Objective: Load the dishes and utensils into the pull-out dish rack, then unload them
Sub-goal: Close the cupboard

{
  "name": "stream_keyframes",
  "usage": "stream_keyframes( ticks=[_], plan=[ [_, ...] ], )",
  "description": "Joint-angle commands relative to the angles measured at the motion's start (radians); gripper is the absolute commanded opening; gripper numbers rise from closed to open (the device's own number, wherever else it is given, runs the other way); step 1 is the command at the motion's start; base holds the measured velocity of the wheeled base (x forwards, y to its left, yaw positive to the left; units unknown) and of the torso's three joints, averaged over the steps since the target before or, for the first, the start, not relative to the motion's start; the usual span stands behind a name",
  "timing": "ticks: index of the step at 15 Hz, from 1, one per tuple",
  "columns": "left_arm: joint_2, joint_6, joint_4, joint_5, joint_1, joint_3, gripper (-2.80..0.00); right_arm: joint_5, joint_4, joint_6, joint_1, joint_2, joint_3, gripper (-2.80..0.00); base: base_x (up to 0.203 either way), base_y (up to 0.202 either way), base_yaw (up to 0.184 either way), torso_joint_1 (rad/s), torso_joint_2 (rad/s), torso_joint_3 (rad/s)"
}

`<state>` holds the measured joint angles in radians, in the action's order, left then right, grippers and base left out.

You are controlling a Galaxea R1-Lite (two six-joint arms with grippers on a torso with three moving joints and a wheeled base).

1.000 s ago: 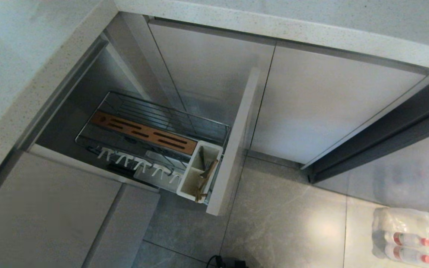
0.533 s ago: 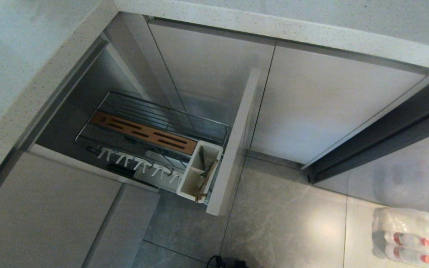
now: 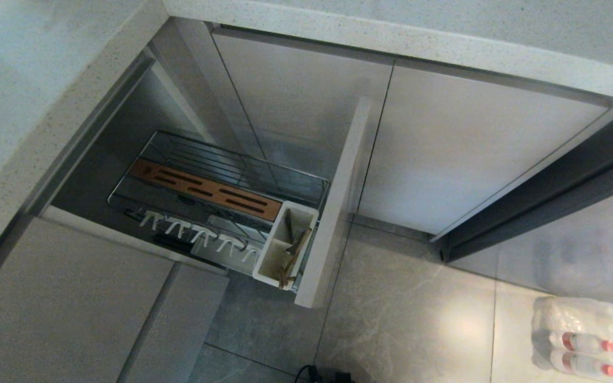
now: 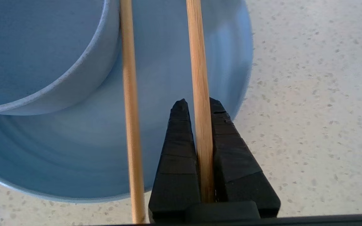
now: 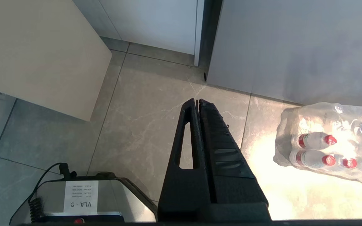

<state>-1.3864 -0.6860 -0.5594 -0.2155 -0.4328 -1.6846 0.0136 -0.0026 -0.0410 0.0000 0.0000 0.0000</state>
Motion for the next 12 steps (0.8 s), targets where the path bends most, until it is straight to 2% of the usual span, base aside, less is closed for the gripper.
stream_keyframes(
  ticks=[1,7,12],
  plan=[
    [0.001,-0.004,-0.001,-0.001,-0.013,0.006,-2.80,0.000,0.000,0.000,0.000,0.002,0.000,-2.80,0.000,0.000,0.000,0.000,0.00,0.000],
    [-0.007,-0.010,0.009,0.034,-0.044,0.023,-2.80,0.000,0.000,0.000,0.000,0.002,0.000,-2.80,0.000,0.000,0.000,0.000,0.00,0.000],
    [-0.016,-0.010,0.010,0.038,-0.057,0.028,-2.80,0.000,0.000,0.000,0.000,0.002,0.000,-2.80,0.000,0.000,0.000,0.000,0.00,0.000]
  ],
)
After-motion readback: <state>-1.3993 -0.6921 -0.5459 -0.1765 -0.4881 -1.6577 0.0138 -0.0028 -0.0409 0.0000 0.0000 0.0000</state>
